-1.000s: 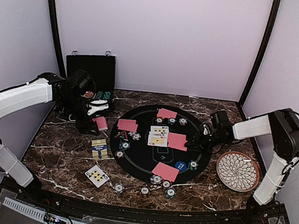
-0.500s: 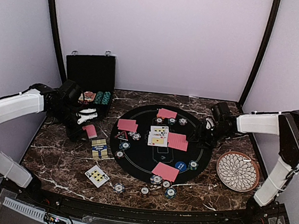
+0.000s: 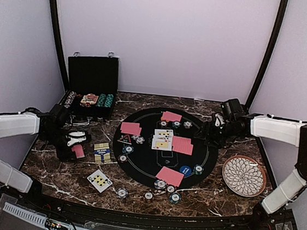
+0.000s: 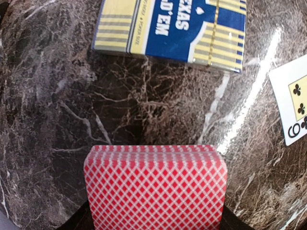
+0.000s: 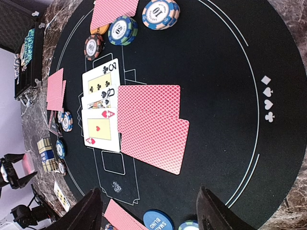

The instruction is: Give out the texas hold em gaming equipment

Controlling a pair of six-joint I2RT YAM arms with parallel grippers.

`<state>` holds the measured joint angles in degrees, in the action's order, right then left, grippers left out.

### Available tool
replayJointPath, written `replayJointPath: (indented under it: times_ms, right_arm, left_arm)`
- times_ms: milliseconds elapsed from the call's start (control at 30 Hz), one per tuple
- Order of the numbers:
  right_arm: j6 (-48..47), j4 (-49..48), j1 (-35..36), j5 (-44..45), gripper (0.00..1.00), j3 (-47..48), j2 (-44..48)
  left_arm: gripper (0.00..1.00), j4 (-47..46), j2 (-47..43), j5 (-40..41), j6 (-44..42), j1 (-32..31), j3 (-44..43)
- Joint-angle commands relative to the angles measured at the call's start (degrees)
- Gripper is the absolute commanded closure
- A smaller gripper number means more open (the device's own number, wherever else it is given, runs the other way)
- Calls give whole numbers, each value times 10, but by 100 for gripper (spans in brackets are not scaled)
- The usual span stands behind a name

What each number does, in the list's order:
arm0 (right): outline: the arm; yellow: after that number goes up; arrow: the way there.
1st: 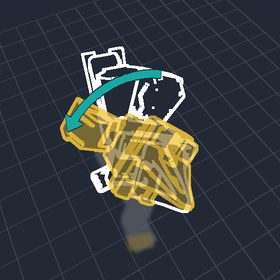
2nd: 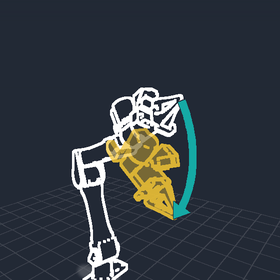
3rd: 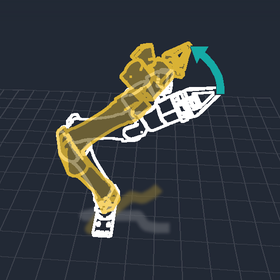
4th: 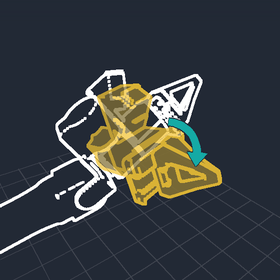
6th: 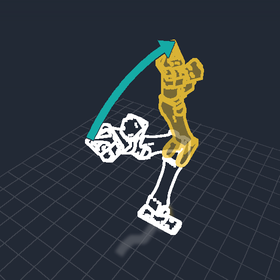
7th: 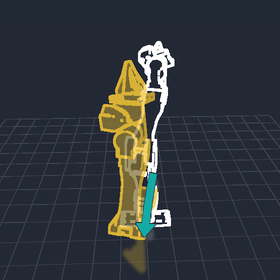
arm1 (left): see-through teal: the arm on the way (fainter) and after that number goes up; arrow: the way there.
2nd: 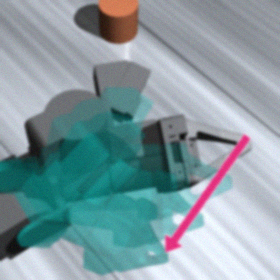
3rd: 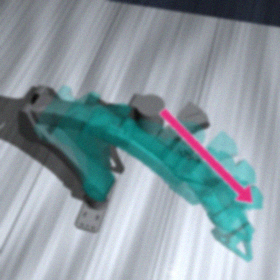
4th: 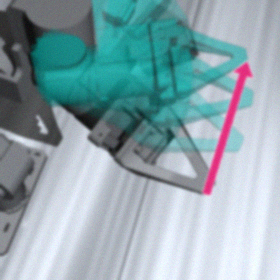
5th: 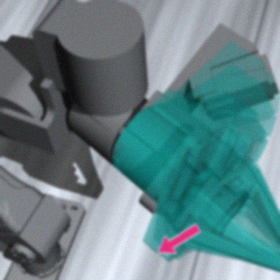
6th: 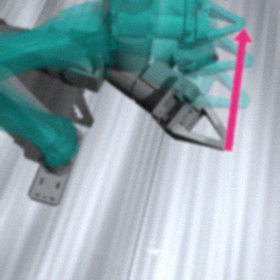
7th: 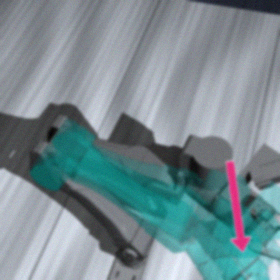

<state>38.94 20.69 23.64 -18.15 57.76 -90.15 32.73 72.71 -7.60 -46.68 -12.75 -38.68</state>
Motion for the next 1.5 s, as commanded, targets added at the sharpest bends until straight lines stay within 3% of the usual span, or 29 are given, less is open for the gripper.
replayJointPath:
  times_ms: [0,267,500,533,700,733,800,1067,1100,1233,1333,1467]
  right_arm:
    - [16,-15,4,0,32,-19,27]
    - [28,-17,4,1,30,-35,54]
    - [29,-18,4,2,29,-41,62]
    - [29,-19,4,1,29,-41,62]
    - [33,-22,4,-8,28,-37,66]
    - [34,-22,4,-9,27,-36,66]
    - [34,-21,4,-11,26,-34,70]
    - [35,-17,4,-16,23,-32,82]
    - [35,-17,3,-16,23,-32,84]
    - [29,-12,4,-9,20,-28,87]
    - [21,-2,4,9,3,-22,89]
    - [7,8,4,38,1,-16,94]
  left_arm:
    - [100,-62,31,-2,-35,3,12]
    - [100,-66,114,-52,-21,2,-23]
    - [71,-62,123,-66,-8,-17,-24]
    - [63,-62,122,-63,-8,-25,-18]
    - [40,-66,112,-38,-14,-44,0]
    - [30,-65,112,-36,-13,-44,1]
    - [24,-64,113,-31,-8,-45,-1]
    - [19,-62,114,-10,-4,-46,-5]
    - [6,-56,113,-10,-3,-46,-9]
    - [1,-29,108,-17,11,-46,-38]
    - [1,-5,93,-25,30,-46,-70]
    - [1,39,76,-36,54,-46,-129]
